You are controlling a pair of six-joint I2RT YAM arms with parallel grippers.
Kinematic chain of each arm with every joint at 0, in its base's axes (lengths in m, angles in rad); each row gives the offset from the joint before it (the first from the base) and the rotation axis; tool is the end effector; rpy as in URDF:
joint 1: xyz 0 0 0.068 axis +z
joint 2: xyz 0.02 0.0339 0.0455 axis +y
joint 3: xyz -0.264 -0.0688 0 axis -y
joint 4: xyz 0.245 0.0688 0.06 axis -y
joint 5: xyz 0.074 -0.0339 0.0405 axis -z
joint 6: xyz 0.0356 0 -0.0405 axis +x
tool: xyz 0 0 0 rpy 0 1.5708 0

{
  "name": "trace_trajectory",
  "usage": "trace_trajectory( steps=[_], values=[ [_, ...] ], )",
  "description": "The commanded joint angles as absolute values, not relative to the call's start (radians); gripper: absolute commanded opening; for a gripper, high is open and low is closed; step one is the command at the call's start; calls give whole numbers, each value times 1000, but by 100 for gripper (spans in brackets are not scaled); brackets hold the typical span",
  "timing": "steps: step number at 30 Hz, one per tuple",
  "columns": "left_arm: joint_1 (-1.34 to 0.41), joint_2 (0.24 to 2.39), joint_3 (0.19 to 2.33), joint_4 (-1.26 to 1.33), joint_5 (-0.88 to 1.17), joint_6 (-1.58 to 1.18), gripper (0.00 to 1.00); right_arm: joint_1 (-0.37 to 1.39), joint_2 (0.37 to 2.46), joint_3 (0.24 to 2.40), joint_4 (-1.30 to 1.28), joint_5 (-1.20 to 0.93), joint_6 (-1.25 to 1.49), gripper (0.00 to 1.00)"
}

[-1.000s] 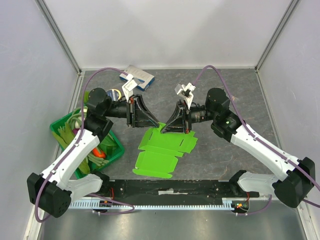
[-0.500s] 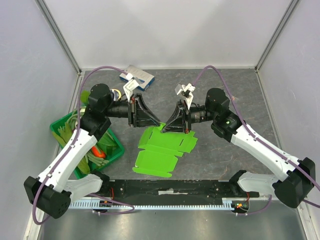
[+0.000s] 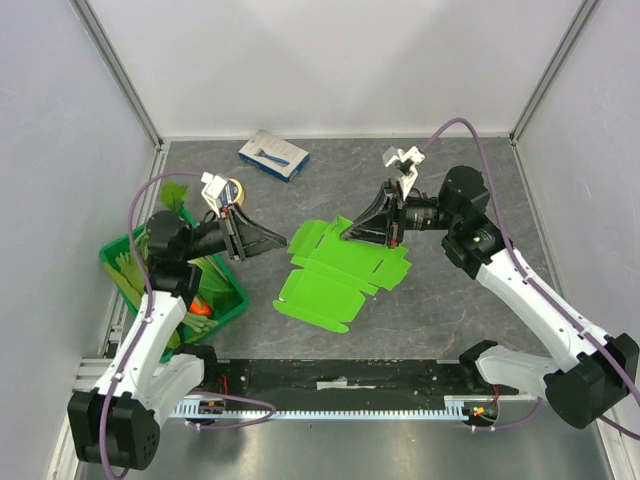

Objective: Fold the paper box

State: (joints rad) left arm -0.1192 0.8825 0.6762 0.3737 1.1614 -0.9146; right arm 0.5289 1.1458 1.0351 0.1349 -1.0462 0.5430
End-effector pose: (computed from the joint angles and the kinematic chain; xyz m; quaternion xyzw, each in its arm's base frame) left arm 0.1861 -0.0552 0.3406 0.1773 0.6599 -0.6234 0.3801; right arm 0.2030 0.1543 0.3888 -0.3532 0.6076 0.6166 0.3548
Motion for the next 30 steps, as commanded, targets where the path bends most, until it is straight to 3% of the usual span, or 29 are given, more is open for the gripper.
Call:
trace_trajectory(
  steps=[1,5,12,16,17,20,25,30],
  values=[
    [-152,874,626,607,1239,-1088,36,495,1123,1052,242,-1083,621,0],
    [-235,882,637,594,1218,-1063,36,494,1143,1043,328,-1088,696,0],
    [-281,900,672,578,1201,-1032,26,495,1146,1037,299,-1080,671,0],
    [-305,891,681,578,1209,-1017,36,495,1158,1054,196,-1055,591,0],
    [-308,888,680,578,1207,-1016,45,495,1160,1052,192,-1051,589,0],
    [-325,888,678,577,1201,-1012,52,499,1161,1048,175,-1028,574,0],
    [-377,900,690,496,1151,-951,53,528,1166,1046,178,-997,578,0],
    [-416,925,706,434,1111,-885,42,554,1167,1037,178,-974,574,0]
  ],
)
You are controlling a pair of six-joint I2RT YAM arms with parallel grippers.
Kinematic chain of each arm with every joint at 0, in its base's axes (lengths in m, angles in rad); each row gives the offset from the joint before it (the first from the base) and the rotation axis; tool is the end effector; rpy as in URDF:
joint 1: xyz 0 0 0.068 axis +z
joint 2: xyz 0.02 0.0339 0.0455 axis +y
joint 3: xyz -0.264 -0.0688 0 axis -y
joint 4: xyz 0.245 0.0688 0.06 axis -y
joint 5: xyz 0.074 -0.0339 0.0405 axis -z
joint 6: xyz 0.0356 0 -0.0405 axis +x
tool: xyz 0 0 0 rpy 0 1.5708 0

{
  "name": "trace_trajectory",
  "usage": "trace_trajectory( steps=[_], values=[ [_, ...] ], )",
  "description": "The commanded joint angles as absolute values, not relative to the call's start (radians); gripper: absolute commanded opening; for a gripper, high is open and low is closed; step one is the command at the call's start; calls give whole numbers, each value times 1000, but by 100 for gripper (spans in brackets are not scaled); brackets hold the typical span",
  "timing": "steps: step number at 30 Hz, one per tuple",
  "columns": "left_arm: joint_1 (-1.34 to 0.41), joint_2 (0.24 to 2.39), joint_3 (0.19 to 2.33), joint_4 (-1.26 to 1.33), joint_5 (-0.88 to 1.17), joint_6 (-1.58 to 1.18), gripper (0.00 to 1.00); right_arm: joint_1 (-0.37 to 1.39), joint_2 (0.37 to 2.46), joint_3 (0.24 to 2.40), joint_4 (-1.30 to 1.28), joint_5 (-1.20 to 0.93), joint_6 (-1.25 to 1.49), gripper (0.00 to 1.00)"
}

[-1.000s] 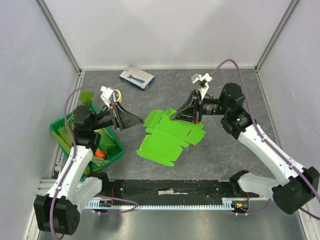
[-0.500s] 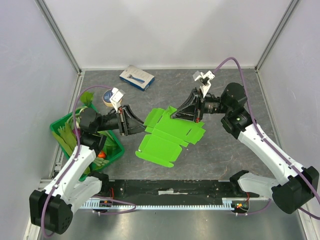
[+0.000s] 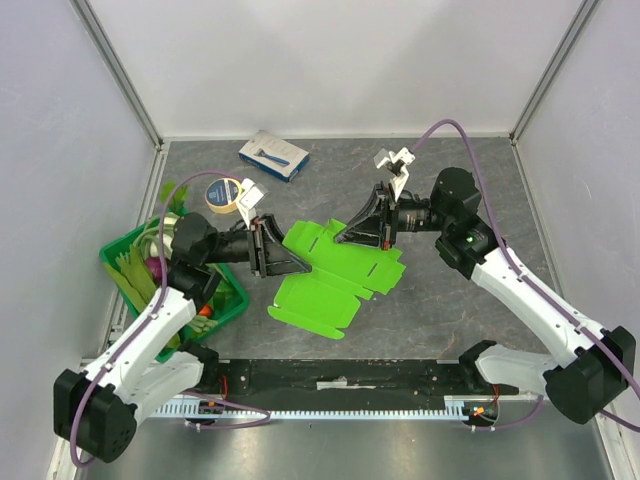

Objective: Fold the paper box

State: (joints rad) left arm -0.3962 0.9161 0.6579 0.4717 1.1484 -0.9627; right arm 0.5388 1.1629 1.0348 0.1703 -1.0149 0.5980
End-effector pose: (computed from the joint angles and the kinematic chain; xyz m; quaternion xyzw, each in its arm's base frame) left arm 0.1702 -0.1064 0.3371 0.2587 0.6242 -0.6759 0.2942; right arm 0.2065 0.1587 0.3880 -0.3327 0.6149 0.6230 0.3507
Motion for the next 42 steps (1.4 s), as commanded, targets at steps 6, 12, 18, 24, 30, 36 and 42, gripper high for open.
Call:
trace_trajectory(
  steps=[6,12,18,24,30,36,42],
  values=[
    [-411,826,736,247,1065,-750,61,552,1164,1055,83,-930,496,0],
    [-234,718,672,178,1017,-824,56,537,1166,1065,68,-923,495,0],
    [-172,678,681,125,933,-692,71,531,1212,1111,-173,-809,325,0],
    [-346,775,722,115,691,-470,79,549,1219,1091,-212,-769,275,0],
    [-354,816,687,46,621,-501,59,549,1224,1094,-239,-654,282,0],
    [-405,827,548,196,543,-516,77,578,1272,1077,-256,-595,250,0],
    [-437,977,545,331,443,-462,70,588,1313,1043,-249,-601,160,0]
  ],
)
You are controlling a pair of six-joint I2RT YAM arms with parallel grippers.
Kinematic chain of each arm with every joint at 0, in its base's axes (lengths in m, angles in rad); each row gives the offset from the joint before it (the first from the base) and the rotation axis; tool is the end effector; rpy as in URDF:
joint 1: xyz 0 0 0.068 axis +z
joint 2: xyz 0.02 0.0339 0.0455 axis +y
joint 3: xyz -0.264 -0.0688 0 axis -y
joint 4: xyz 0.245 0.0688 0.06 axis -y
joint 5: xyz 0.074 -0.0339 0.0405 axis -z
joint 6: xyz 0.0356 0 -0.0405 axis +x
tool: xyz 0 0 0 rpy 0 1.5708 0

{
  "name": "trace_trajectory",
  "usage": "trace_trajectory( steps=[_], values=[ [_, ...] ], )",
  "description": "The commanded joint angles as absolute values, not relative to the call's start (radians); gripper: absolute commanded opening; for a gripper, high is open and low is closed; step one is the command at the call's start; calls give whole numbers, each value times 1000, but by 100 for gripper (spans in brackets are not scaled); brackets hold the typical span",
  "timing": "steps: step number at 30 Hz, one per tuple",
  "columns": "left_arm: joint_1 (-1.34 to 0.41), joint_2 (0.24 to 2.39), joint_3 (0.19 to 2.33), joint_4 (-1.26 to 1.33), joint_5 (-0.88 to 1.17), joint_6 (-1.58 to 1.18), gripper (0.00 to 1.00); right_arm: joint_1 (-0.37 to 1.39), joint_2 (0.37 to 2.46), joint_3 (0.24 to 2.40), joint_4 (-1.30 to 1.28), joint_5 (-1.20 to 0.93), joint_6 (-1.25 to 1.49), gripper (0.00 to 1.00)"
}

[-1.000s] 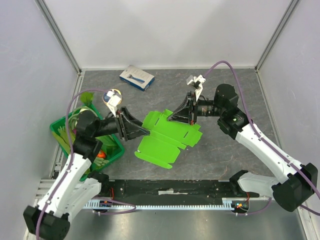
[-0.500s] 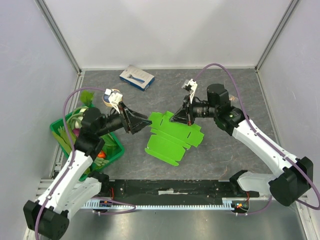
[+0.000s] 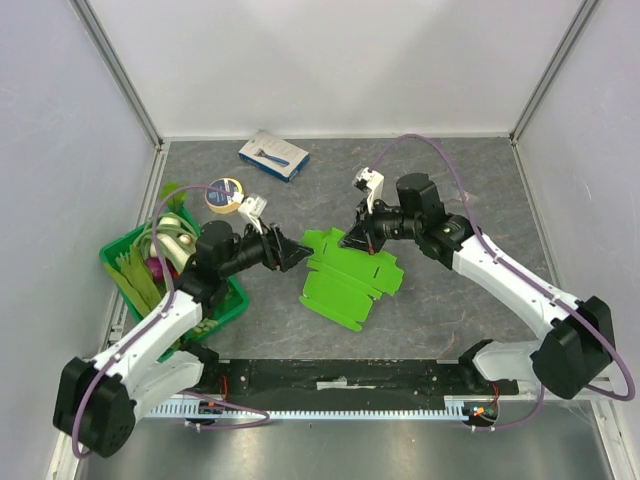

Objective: Fold the paper box

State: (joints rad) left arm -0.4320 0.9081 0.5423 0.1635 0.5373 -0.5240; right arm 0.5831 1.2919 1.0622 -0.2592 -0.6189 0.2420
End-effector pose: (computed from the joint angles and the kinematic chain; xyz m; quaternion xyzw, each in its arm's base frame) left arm 0.1833 -0.1046 0.2690 0.1332 0.7540 -0.4630 0.4465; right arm 0.2311 0.1772 0.3216 -0.2931 0.7780 0.4358 0.3447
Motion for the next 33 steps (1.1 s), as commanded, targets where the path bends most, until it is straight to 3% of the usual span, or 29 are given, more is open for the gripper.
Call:
trace_trajectory(
  steps=[1,3,5,9,16,22,33],
  values=[
    [-439,997,545,354,437,-478,69,588,1319,1031,-252,-594,138,0],
    [-440,1046,532,385,439,-488,67,588,1336,1019,-252,-546,118,0],
    [-442,1051,535,326,376,-498,56,588,1354,1011,-250,-509,115,0],
    [-454,1035,428,419,370,-546,50,586,1384,961,-193,-468,153,0],
    [-528,1173,400,465,350,-523,55,586,1417,881,-57,-376,213,0],
    [-598,1368,449,534,324,-494,49,578,1456,847,-8,-350,227,0],
    [-618,1549,505,572,262,-472,52,566,1447,796,66,-396,242,0]
  ],
)
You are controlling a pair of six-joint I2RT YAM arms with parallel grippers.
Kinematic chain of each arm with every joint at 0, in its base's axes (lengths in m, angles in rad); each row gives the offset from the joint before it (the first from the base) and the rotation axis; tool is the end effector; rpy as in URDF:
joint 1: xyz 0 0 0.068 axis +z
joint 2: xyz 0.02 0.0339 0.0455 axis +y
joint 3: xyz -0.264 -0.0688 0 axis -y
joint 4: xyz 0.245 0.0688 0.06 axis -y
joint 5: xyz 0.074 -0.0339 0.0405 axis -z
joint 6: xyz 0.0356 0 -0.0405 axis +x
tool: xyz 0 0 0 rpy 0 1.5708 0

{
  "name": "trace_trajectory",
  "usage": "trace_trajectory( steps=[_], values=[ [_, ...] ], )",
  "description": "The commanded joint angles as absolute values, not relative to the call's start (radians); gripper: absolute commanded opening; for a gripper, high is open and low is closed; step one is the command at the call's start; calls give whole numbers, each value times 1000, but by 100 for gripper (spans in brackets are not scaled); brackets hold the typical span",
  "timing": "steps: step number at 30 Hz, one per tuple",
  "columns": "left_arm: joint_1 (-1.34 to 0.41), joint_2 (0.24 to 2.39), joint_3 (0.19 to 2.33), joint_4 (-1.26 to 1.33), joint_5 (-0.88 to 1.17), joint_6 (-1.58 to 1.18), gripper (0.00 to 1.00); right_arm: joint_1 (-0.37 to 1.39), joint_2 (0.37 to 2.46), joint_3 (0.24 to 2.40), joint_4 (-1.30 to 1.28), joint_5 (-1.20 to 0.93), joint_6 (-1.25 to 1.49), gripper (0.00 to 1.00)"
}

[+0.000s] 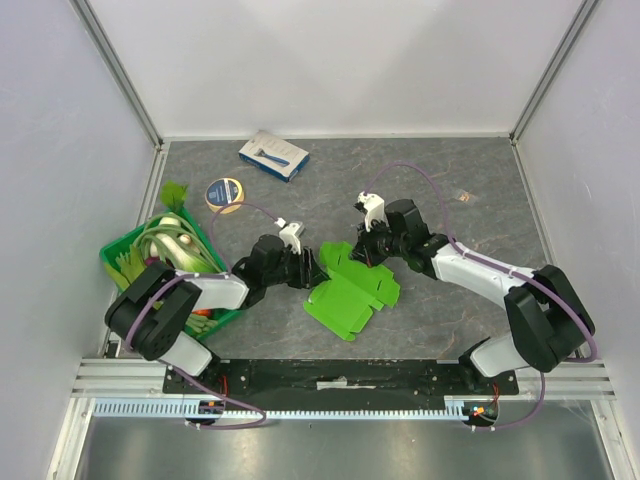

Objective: Fold the paper box

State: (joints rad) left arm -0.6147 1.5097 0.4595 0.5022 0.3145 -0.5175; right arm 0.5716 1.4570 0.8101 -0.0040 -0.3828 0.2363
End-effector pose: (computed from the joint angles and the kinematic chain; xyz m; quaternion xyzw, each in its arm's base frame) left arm 0.2141 -0.1646 0.1381 0.1184 0.8566 -0.3745 0.3347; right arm 0.2509 0.1772 0.2112 -0.2301 0.8533 0.3280 0.3337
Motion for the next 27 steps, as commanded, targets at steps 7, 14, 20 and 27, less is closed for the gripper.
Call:
trace_trajectory(
  steps=[7,14,20,27],
  values=[
    [-617,1638,528,673,296,-520,53,566,1450,795,91,-419,244,0],
    [-618,1631,523,724,296,-512,42,565,1459,795,101,-428,245,0],
    [-660,1609,511,729,233,-468,19,571,1473,792,110,-399,244,0],
    [-738,1614,515,727,59,-408,4,647,1496,807,37,-207,170,1]
  ],
)
